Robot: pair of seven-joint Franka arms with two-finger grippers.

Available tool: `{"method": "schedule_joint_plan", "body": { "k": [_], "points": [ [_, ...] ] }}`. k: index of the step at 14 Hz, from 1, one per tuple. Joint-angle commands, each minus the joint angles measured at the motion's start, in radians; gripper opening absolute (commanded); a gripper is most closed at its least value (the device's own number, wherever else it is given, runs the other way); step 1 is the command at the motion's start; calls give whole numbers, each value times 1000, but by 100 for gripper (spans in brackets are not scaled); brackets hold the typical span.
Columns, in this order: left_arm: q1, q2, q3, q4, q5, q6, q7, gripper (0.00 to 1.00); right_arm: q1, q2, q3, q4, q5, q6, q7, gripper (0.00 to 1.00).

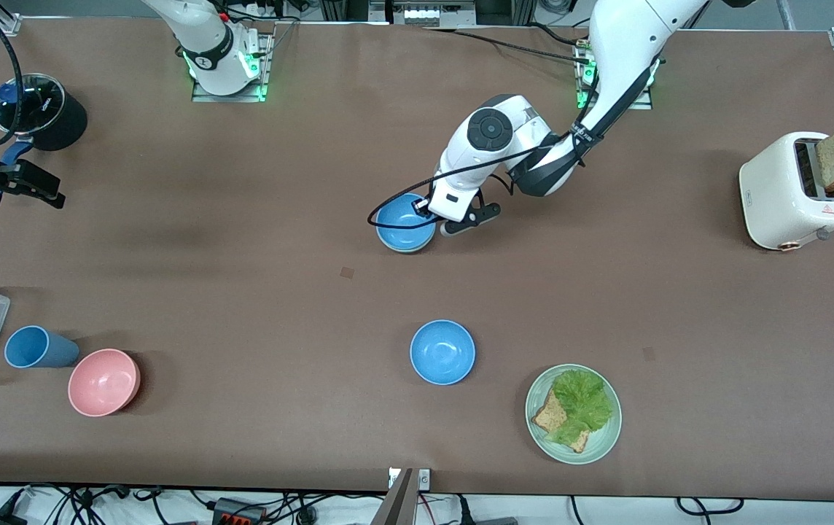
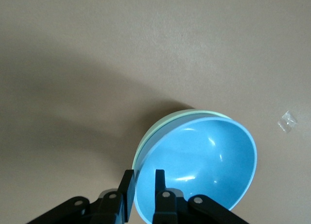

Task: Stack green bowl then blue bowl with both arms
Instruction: 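Lower the blue bowl into the green bowl with the left gripper, then open the left gripper and release the blue bowl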

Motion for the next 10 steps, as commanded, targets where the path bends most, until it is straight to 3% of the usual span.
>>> {"method": "schedule_joint_plan", "body": {
  "k": [1,4,8,10],
  "points": [
    [1,5,0,91,31,-123,-20,24,2,-9,-3,4,4,-14,-14,100],
    [9,4,-2,171,31,-229,-12,25,2,-9,-3,4,1,-15,-16,100],
    [82,-24,-14,196,31,-243,104,28,2,-9,-3,4,1,-14,-12,100],
    [95,-56,-9,240,31,-319,159,40,2,-7,-3,4,1,-14,-14,100]
  ]
}}
